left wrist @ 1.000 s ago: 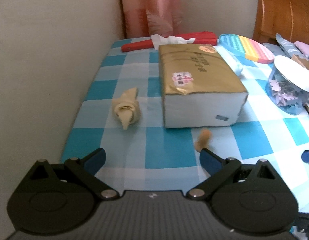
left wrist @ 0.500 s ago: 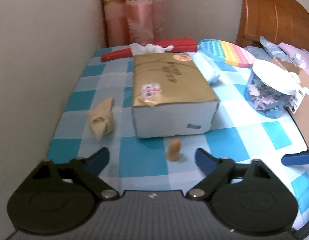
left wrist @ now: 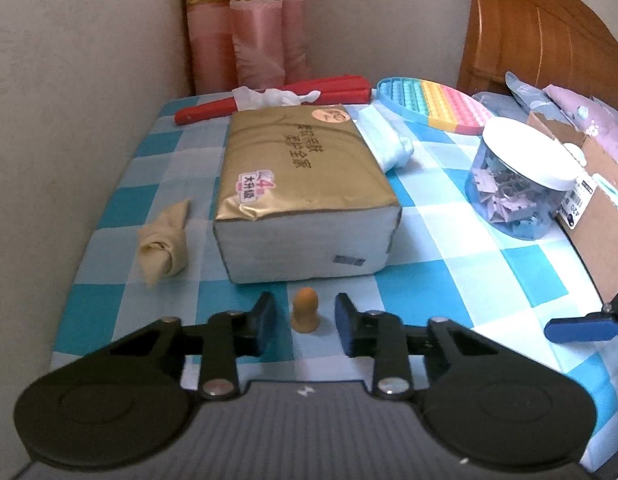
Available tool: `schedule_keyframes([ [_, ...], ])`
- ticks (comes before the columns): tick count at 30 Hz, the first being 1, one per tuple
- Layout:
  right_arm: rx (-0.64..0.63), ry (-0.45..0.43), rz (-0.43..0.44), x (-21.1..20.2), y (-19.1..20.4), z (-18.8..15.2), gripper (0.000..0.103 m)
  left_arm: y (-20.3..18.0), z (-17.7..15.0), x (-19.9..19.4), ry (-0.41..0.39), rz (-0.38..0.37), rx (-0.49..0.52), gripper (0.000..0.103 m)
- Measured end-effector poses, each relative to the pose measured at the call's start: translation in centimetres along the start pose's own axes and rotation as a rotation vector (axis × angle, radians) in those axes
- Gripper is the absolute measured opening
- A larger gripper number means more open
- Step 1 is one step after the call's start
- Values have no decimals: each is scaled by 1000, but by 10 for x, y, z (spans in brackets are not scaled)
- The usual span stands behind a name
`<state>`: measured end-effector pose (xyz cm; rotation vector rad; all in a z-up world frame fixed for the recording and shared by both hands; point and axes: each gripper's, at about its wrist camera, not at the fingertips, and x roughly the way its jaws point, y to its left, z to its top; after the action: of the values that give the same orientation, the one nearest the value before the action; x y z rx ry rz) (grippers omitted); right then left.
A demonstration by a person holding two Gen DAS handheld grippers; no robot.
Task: Organize soft objects
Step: 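Grasp the small orange foam earplug with the left tool, then grasp the blue face mask with the right tool while the left holds the earplug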
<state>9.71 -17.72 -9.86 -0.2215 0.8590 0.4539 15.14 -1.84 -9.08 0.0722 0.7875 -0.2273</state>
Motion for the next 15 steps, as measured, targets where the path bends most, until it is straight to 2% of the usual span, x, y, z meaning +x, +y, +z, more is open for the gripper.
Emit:
schedule_keyframes([
  [3, 5, 1, -2, 0, 0, 0, 103, -1, 0, -1, 1, 1, 5, 13],
  [11, 40, 53, -34, -5, 1, 7, 103, 0, -3, -5, 4, -13, 23, 12],
  [15, 48, 19, -45, -27, -7, 19, 103, 1, -3, -9, 2, -27, 30, 12],
])
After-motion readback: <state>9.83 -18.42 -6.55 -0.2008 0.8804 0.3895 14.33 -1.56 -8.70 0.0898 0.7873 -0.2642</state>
